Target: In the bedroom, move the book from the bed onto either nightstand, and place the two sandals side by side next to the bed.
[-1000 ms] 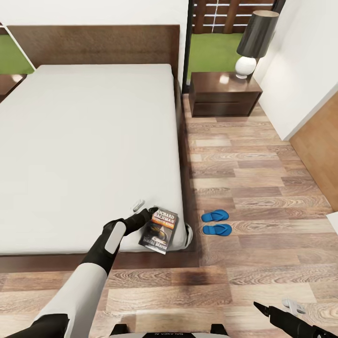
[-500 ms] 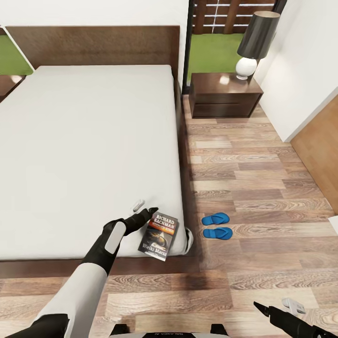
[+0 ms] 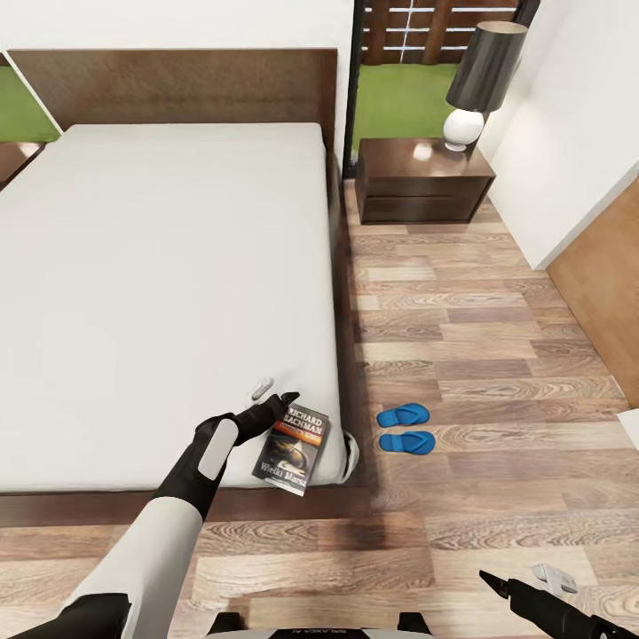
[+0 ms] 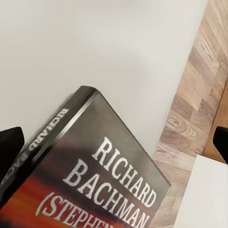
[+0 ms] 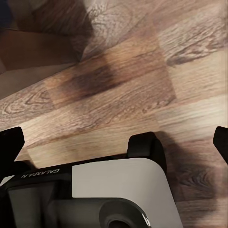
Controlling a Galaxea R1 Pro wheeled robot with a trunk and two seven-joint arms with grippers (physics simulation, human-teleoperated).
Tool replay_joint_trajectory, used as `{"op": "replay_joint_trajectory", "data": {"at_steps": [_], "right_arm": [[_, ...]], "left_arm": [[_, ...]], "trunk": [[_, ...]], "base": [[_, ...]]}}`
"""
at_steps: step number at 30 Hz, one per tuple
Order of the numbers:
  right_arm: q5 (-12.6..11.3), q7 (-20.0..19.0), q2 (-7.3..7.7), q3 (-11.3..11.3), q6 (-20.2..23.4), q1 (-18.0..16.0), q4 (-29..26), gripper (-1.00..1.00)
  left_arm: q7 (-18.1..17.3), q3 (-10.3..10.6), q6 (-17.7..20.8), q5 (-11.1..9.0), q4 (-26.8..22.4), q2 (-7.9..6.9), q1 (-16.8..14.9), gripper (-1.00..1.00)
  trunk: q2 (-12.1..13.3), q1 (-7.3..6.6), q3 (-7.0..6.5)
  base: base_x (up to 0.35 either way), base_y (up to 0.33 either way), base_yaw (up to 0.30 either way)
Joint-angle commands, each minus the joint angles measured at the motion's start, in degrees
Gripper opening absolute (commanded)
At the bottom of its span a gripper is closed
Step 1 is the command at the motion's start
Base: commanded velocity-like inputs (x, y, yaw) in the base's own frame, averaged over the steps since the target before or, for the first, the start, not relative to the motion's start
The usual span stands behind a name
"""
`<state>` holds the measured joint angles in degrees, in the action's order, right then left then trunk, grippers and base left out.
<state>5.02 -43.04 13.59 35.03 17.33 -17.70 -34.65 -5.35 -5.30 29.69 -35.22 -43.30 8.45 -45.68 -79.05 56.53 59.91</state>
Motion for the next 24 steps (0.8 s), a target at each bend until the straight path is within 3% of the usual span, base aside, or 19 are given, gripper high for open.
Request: {"op": "replay_joint_trajectory", "data": {"at_steps": [1,24], "right_arm": [[0.5,-0.5,-0.05,0.4,0.3,-0.1,-0.1,1.00],[0.5,-0.5,-0.05,0.4,0.3,-0.1,-0.1,1.00]], "left_arm": [[-0.2,-0.3,0.5,-0.1,0.0,0.08,0.0,1.00],[-0.2,-0.3,0.5,-0.1,0.0,0.08,0.0,1.00]], "trunk": [[0.0,0.00,0.03],[0.0,0.00,0.03]], "base": [[0.000,-0.027,0.000],[0.000,-0.031,0.000]]}}
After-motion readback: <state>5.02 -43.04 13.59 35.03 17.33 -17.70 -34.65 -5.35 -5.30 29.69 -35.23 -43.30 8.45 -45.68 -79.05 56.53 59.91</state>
